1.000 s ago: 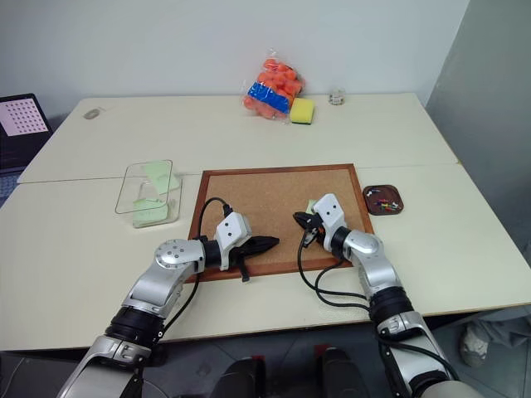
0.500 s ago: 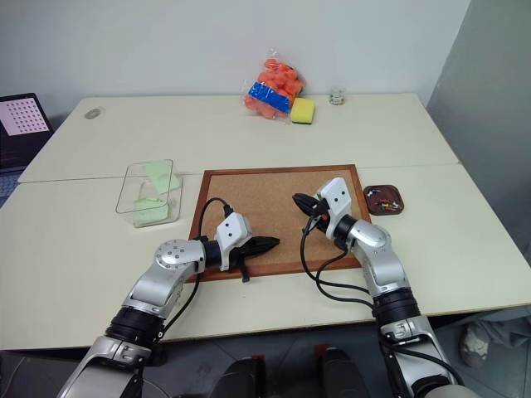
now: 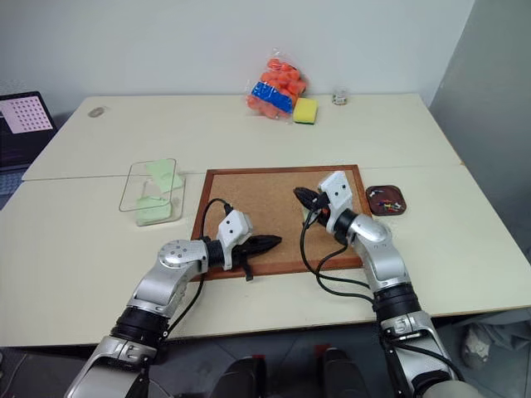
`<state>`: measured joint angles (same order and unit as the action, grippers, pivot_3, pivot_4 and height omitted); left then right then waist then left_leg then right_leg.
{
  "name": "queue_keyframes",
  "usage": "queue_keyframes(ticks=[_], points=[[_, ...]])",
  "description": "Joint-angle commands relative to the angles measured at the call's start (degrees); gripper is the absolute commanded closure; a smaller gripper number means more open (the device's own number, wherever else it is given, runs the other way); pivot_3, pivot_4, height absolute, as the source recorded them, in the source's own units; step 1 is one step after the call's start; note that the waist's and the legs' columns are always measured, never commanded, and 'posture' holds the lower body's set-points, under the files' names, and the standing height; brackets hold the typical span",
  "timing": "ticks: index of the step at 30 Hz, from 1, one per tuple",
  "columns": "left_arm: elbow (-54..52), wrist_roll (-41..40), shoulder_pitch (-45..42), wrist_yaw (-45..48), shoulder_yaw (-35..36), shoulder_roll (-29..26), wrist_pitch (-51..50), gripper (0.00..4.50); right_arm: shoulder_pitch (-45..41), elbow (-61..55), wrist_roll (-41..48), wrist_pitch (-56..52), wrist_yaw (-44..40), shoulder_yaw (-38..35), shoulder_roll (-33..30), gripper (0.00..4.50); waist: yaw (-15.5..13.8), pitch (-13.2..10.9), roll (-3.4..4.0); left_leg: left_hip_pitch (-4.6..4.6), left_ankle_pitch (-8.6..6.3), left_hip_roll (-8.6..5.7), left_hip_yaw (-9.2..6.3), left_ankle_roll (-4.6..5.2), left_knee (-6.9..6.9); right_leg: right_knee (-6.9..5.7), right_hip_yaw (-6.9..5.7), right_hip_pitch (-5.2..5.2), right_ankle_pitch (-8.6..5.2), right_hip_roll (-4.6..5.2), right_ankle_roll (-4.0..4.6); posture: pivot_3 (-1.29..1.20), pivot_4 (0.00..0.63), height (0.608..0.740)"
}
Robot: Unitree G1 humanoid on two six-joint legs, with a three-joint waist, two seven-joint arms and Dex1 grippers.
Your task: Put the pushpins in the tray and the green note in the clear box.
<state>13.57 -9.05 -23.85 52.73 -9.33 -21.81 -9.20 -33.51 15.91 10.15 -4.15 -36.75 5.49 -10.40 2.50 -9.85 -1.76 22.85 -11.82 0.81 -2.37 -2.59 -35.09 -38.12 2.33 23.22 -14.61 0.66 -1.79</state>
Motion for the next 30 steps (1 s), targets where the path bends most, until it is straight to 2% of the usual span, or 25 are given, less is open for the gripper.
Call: queue_keyframes(ticks=[1, 5, 10, 17, 20, 23, 24, 25, 30], points=[[-1.9, -4.7, -1.6, -1.5, 3.6, 2.3, -3.0, 4.32, -2.4, -1.4, -1.2, 3.1, 2.2, -1.8, -1.1, 4.5, -0.2, 0.0, -0.01, 0.01, 0.0, 0.0, -0.01, 0.0, 0.0, 0.0, -0.01, 0.0, 0.0, 0.0, 0.0, 0.0, 0.15, 0.74], [-4.8, -10.1, -1.7, -0.7, 5.8, 4.4, -7.0, 3.61, -3.5, -0.8, -3.1, 4.9, 3.7, -1.3, -1.8, 4.5, -0.5, 0.0, -0.01, 0.04, 0.0, 0.0, -0.03, 0.0, 0.01, 0.03, -0.04, 0.01, 0.02, 0.0, 0.03, 0.0, 0.15, 0.74], [-6.8, -12.8, -1.7, -1.6, 6.9, 5.8, -9.2, 2.66, -4.0, -1.2, -3.1, 4.6, 4.4, -1.4, -1.5, 4.5, -0.5, 0.0, -0.02, 0.04, 0.0, 0.01, -0.02, 0.0, 0.01, 0.04, -0.02, 0.01, 0.04, 0.0, 0.07, 0.0, 0.15, 0.74], [-6.3, -15.0, -3.8, -3.9, 8.4, 6.9, -12.2, 1.49, -3.3, -3.6, -1.2, 2.9, 3.3, -1.1, -0.7, 4.5, -0.5, 0.0, -0.02, 0.05, 0.0, 0.0, -0.02, 0.0, 0.01, 0.04, -0.03, 0.01, 0.03, 0.0, 0.06, 0.0, 0.15, 0.74], [-6.0, -15.4, -4.3, -4.3, 8.6, 7.2, -12.8, 0.85, -2.6, -5.2, -0.5, 2.0, 2.7, -0.6, -0.4, 4.5, -0.6, 0.0, -0.02, 0.05, 0.0, 0.0, -0.02, 0.0, 0.01, 0.04, -0.02, 0.02, 0.04, 0.0, 0.07, 0.0, 0.15, 0.74], [-5.7, -15.7, -4.8, -5.0, 8.8, 7.7, -13.3, 0.44, -1.7, -7.2, 0.0, 0.8, 2.0, -0.3, 0.1, 4.5, -0.6, 0.0, -0.02, 0.05, 0.0, 0.0, -0.02, 0.0, 0.01, 0.05, -0.02, 0.02, 0.04, 0.0, 0.07, 0.0, 0.15, 0.74], [-5.7, -15.8, -5.1, -5.3, 8.7, 7.8, -13.7, 0.16, -1.2, -8.0, 0.0, 0.4, 1.9, 0.0, 0.3, 4.5, -0.6, 0.0, -0.02, 0.05, 0.0, 0.0, -0.03, 0.0, 0.01, 0.05, -0.03, 0.02, 0.04, 0.0, 0.07, 0.0, 0.15, 0.74], [-5.7, -15.7, -5.3, -5.5, 8.5, 7.8, -13.9, 0.02, -0.6, -8.9, 0.2, 0.1, 1.6, 0.4, 0.5, 4.5, -0.6, 0.0, -0.02, 0.05, 0.0, 0.0, -0.03, 0.0, 0.01, 0.05, -0.03, 0.02, 0.04, 0.0, 0.07, 0.0, 0.15, 0.74], [-5.7, -17.4, -6.5, -7.1, 9.7, 8.8, -16.1, 0.02, 1.3, -11.9, 0.5, -1.1, 0.6, 1.9, 0.7, 4.5, -0.6, 0.0, -0.02, 0.06, 0.0, -0.01, -0.03, 0.0, 0.01, 0.06, -0.03, 0.01, 0.03, 0.0, 0.05, 0.0, 0.15, 0.74]])
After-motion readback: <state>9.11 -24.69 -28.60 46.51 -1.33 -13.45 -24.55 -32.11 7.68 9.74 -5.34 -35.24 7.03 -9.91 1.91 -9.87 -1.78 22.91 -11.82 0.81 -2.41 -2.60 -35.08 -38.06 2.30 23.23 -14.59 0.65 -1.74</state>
